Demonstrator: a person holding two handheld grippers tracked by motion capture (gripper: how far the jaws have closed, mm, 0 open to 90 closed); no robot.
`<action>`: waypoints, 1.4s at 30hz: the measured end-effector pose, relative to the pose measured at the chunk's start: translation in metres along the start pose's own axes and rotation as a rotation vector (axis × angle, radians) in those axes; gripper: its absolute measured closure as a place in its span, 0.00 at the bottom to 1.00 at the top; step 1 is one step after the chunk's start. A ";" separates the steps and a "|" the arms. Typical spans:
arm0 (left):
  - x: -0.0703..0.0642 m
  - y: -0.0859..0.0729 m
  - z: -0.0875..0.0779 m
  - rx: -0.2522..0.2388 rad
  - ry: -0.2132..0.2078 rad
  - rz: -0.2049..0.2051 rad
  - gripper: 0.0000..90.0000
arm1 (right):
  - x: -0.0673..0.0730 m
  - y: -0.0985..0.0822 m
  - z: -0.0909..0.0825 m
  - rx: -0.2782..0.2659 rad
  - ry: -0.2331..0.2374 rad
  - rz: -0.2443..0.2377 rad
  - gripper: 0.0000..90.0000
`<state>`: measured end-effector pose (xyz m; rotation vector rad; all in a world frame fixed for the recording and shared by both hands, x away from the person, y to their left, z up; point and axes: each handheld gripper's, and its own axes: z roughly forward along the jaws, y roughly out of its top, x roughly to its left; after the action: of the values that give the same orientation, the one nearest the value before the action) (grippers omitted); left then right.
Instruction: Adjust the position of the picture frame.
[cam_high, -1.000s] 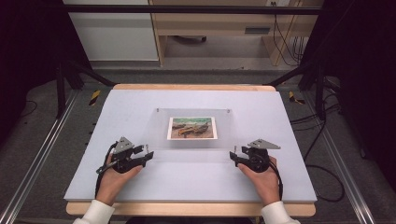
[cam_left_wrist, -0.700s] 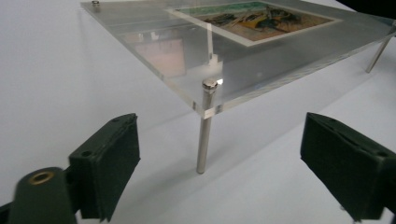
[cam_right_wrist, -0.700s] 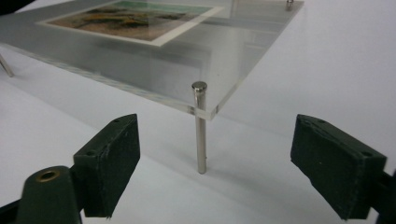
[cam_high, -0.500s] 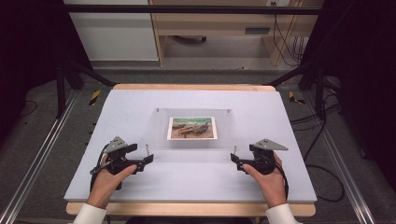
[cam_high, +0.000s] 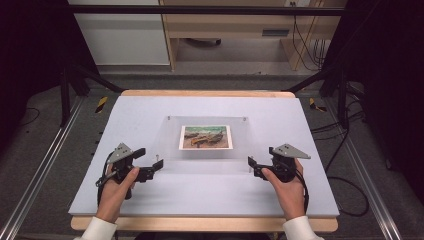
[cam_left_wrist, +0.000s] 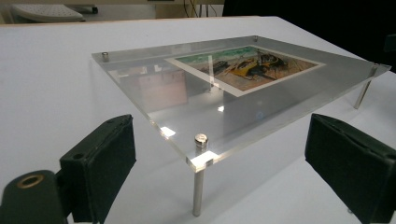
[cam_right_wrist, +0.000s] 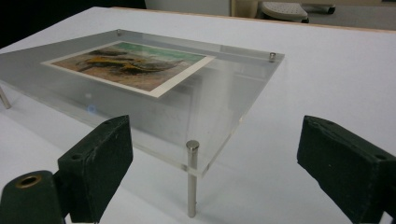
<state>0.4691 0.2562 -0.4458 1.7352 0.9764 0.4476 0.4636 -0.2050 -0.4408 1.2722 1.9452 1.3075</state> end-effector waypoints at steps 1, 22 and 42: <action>0.000 0.001 0.002 0.006 0.000 0.007 0.09 | -0.001 0.002 0.003 -0.003 -0.004 -0.014 0.14; 0.008 0.021 0.038 0.087 0.012 -0.032 0.11 | -0.008 0.029 0.044 0.103 0.016 -0.019 0.17; 0.015 0.008 0.045 0.099 -0.006 -0.146 0.14 | -0.007 0.018 0.055 0.154 0.068 0.068 0.18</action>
<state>0.5134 0.2399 -0.4581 1.7382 1.1290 0.3044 0.5174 -0.1841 -0.4490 1.3944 2.1015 1.2697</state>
